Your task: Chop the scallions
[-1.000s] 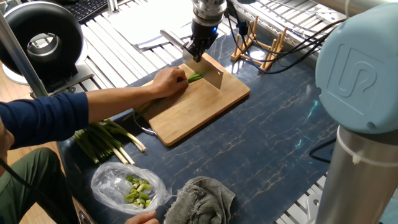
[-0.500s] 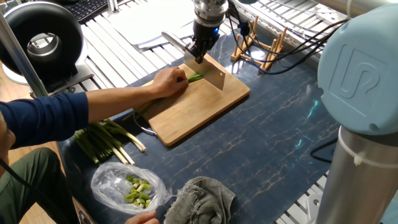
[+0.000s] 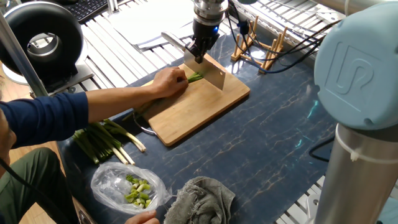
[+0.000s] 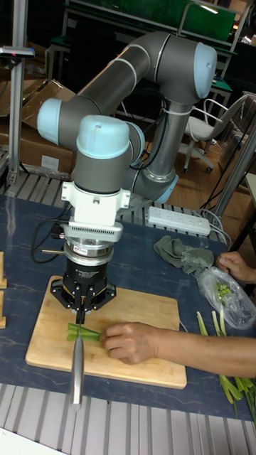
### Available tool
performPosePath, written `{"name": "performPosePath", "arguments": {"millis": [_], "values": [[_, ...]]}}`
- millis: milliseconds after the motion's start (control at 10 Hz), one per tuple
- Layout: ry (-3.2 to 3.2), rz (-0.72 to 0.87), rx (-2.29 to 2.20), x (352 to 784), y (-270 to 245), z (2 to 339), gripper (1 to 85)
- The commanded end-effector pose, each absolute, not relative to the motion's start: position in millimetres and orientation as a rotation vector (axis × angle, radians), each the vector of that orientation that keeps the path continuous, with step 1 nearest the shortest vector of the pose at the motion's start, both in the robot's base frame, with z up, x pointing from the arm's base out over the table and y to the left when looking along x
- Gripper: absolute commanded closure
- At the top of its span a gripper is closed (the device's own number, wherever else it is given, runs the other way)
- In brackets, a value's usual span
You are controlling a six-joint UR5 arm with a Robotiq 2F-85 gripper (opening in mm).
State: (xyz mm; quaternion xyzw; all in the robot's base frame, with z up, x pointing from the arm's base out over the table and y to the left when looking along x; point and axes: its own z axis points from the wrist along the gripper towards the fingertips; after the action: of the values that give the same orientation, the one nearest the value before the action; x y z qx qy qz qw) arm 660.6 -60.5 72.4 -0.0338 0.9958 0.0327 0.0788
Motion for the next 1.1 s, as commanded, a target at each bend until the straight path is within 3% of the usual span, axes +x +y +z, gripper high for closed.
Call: {"name": "performPosePath", "arguments": {"millis": [0,300,700,1000], "values": [[2.98,0.123,-0.105,658.2,-65.2,82.5,84.3],[2.976,0.101,-0.09,658.4,-63.9,81.4,84.3],[3.011,0.133,-0.063,641.4,-45.3,109.4,84.3],[3.007,0.137,-0.038,643.0,-33.5,104.8,84.3]]}}
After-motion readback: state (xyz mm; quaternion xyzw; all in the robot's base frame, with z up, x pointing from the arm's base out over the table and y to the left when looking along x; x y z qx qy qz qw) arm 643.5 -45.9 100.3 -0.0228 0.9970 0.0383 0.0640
